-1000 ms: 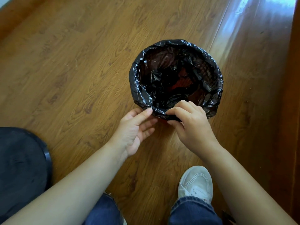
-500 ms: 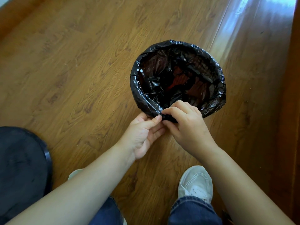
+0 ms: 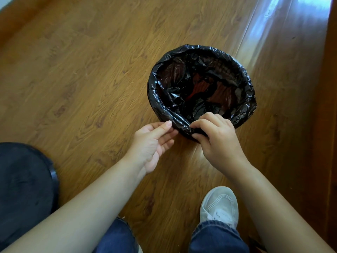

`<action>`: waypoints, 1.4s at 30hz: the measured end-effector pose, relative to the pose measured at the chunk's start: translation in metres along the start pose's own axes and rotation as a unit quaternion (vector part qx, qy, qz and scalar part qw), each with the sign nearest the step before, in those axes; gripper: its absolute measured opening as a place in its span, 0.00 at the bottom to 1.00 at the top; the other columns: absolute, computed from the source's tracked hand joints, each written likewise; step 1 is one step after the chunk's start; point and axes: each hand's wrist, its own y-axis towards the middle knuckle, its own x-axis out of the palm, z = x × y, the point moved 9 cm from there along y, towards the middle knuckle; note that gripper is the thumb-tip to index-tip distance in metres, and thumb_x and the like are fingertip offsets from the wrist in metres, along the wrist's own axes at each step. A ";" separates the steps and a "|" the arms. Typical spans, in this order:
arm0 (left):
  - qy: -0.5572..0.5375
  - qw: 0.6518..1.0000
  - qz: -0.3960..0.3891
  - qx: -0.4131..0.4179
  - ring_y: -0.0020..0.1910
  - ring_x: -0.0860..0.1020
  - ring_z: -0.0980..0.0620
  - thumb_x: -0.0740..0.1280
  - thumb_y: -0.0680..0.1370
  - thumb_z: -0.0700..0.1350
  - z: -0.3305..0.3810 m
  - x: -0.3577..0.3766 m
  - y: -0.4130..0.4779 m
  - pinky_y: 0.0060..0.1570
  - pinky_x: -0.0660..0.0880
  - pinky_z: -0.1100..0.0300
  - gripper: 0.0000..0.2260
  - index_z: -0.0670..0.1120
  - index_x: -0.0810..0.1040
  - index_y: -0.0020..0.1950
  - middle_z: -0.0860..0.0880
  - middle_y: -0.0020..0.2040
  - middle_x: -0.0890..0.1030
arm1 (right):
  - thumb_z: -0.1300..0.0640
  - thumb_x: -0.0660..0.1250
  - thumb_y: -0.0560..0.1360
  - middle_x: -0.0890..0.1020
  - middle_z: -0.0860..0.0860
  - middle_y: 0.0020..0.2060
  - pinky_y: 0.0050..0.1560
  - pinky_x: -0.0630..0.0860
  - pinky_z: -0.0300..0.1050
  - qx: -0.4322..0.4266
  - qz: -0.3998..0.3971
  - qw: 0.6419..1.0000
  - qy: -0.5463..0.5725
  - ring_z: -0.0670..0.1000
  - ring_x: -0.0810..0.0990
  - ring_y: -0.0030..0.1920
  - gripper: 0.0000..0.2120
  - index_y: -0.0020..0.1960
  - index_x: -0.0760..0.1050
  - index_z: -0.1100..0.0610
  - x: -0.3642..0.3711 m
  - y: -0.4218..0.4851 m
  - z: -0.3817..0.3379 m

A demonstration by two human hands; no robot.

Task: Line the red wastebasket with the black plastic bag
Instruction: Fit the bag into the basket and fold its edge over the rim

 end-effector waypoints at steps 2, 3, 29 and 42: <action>0.000 1.000 0.001 0.006 0.38 0.83 0.52 0.69 0.70 0.37 0.000 0.002 0.001 0.29 0.77 0.63 0.05 0.43 0.75 0.43 0.48 0.36 0.85 | 0.68 0.71 0.67 0.79 0.56 0.40 0.44 0.69 0.51 0.000 -0.001 1.000 -0.001 0.57 0.76 0.41 0.09 0.47 0.78 0.62 0.000 0.000 0.001; -0.001 1.000 0.000 0.010 0.39 0.83 0.51 0.68 0.71 0.36 0.001 0.002 0.001 0.30 0.77 0.63 0.04 0.43 0.75 0.43 0.48 0.37 0.85 | 0.68 0.70 0.67 0.79 0.56 0.40 0.44 0.68 0.52 0.000 -0.001 1.000 0.001 0.57 0.76 0.41 0.09 0.46 0.78 0.62 -0.001 0.000 0.002; 0.002 0.999 -0.037 0.015 0.39 0.83 0.53 0.66 0.74 0.40 0.001 0.009 -0.001 0.29 0.76 0.64 0.03 0.47 0.75 0.44 0.50 0.38 0.85 | 0.65 0.71 0.68 0.79 0.56 0.39 0.41 0.72 0.54 -0.002 0.002 1.000 0.019 0.57 0.77 0.40 0.07 0.46 0.78 0.62 0.004 -0.002 -0.004; 0.169 0.981 0.003 0.093 0.46 0.82 0.52 0.65 0.76 0.45 0.014 -0.001 -0.003 0.40 0.73 0.59 0.04 0.48 0.74 0.50 0.50 0.45 0.84 | 0.56 0.70 0.69 0.80 0.55 0.42 0.50 0.67 0.50 0.022 0.016 1.000 -0.015 0.56 0.77 0.43 0.12 0.50 0.78 0.61 0.003 -0.002 -0.005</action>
